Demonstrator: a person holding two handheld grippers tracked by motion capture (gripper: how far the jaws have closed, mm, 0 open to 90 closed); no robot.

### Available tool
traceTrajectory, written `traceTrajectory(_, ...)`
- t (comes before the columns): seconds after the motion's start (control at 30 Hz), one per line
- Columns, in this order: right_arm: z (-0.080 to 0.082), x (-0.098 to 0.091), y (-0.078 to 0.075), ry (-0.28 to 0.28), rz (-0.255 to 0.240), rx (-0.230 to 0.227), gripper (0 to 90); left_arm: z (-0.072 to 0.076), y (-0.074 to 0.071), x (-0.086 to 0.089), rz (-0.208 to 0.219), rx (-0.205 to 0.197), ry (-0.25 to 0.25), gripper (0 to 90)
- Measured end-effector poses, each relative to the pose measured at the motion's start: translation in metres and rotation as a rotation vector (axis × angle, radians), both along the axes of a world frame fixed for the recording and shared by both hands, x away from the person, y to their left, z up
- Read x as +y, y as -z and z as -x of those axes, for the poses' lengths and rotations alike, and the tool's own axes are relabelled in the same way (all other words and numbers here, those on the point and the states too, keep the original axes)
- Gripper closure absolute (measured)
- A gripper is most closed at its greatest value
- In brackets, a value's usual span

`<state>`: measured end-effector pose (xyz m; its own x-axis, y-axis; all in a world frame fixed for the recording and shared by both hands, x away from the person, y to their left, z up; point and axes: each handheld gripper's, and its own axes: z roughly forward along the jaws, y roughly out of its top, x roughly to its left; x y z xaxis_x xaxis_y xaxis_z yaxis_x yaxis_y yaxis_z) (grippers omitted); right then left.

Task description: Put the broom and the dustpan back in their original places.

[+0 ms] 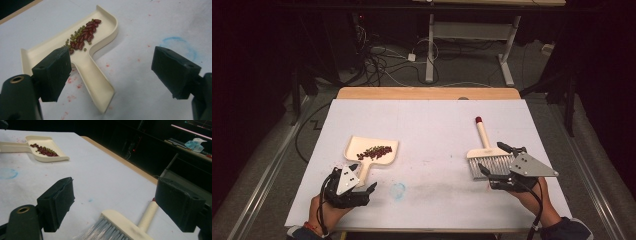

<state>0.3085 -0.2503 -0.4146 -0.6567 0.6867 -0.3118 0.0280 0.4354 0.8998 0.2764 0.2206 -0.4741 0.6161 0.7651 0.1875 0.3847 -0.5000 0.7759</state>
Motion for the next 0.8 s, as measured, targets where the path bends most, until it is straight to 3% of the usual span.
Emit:
traceTrajectory(0.4, 0.007, -0.01, 0.023, 0.006, 0.023, 0.027, 16.3, 0.0, 0.0, -0.001, -0.008, -0.005, 0.007, 15.7)
traceTrajectory(0.5, 0.008, -0.015, 0.03, 0.011, 0.018, 0.042, 16.3, -0.001, 0.0, -0.002, -0.036, -0.028, 0.013, 15.7)
traceTrajectory(0.67, 0.01, -0.022, 0.045, 0.006, 0.03, 0.083, 16.4, -0.001, 0.0, -0.003, -0.044, -0.038, 0.02, 15.7)
traceTrajectory(0.8, 0.016, -0.024, 0.053, 0.009, 0.05, 0.091, 16.4, -0.003, -0.001, -0.005, -0.046, -0.045, 0.025, 15.7)
